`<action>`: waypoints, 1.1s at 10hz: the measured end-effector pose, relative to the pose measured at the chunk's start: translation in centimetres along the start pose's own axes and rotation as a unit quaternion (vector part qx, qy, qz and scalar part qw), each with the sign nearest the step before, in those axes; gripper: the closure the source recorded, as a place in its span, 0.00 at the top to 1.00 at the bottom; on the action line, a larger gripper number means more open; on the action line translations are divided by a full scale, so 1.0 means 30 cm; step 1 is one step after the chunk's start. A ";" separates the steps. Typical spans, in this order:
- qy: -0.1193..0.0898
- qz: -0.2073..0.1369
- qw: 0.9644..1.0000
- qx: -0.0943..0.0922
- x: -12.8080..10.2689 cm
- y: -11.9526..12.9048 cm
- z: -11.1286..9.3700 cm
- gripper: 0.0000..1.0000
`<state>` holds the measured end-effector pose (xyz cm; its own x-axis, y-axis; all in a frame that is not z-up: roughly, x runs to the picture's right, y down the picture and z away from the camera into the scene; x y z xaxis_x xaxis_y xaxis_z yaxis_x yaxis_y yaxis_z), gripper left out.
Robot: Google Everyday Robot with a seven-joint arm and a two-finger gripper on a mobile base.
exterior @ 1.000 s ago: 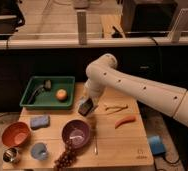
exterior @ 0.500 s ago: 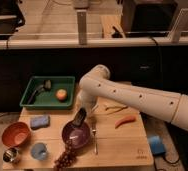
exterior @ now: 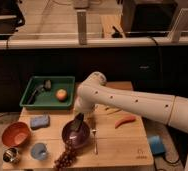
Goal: Place eraser in purple bowl
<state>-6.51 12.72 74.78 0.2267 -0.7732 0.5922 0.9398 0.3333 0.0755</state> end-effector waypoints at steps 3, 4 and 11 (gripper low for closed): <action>-0.010 -0.025 1.000 -0.003 -0.028 -0.017 0.006 0.80; -0.012 -0.028 1.000 -0.004 -0.032 -0.018 0.006 0.80; -0.018 -0.035 0.999 -0.005 -0.042 -0.027 0.005 0.80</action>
<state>-7.59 13.51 74.10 0.1512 -0.7750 0.6136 0.9557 0.2733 0.1096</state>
